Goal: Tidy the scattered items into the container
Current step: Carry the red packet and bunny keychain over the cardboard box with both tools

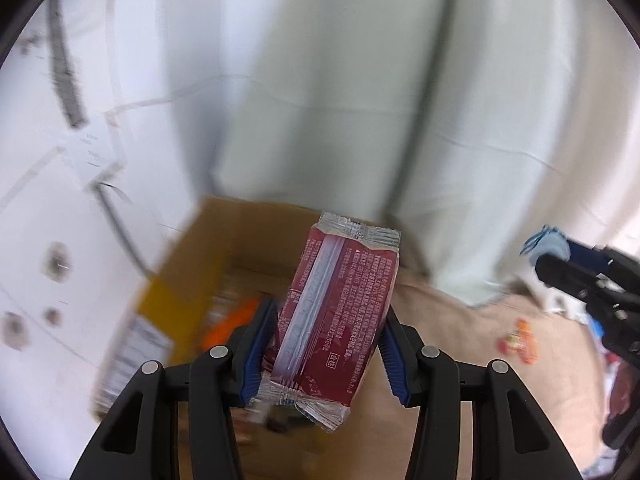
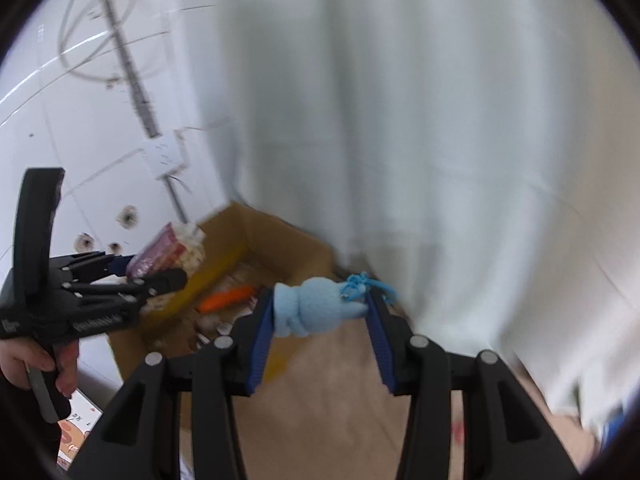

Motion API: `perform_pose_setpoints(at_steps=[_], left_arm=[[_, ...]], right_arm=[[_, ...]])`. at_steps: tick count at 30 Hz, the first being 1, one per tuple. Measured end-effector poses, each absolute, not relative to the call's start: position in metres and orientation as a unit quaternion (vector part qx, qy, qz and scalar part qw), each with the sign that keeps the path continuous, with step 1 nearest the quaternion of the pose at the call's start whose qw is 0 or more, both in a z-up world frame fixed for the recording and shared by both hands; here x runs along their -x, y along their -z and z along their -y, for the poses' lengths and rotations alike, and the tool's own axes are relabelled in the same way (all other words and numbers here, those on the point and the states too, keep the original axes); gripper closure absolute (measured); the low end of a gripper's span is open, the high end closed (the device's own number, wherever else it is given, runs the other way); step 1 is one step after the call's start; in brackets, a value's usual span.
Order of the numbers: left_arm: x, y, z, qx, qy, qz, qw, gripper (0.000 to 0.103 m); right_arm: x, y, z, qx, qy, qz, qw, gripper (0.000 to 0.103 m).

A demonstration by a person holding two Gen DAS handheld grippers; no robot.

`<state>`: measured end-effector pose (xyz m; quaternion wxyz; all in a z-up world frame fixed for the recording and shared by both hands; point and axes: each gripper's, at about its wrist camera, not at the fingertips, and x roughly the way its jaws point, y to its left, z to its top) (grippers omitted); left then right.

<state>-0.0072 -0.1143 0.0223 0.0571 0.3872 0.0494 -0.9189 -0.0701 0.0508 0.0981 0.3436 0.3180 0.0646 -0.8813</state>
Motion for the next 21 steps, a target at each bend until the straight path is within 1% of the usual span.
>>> perform_pose_setpoints(at_steps=[5,10,17,21], left_arm=[[0.002,-0.021,0.169,-0.388,0.914,-0.063,0.095,0.053],[0.001,-0.004,0.199,-0.402,0.906,-0.072,0.111,0.053],[-0.002,0.027,0.216,-0.422,0.894,-0.097,0.111,0.053],[0.002,0.039,0.217,-0.429,0.891,-0.096,0.109,0.053]], right_arm=[[0.076,-0.098,0.024,-0.317,0.863,-0.08,0.385,0.054],[0.085,-0.08,0.074,-0.34,0.847,-0.092,0.398,0.054],[0.095,-0.04,0.099,-0.39,0.821,-0.099,0.406,0.053],[0.097,-0.03,0.1,-0.401,0.816,-0.108,0.403,0.053]])
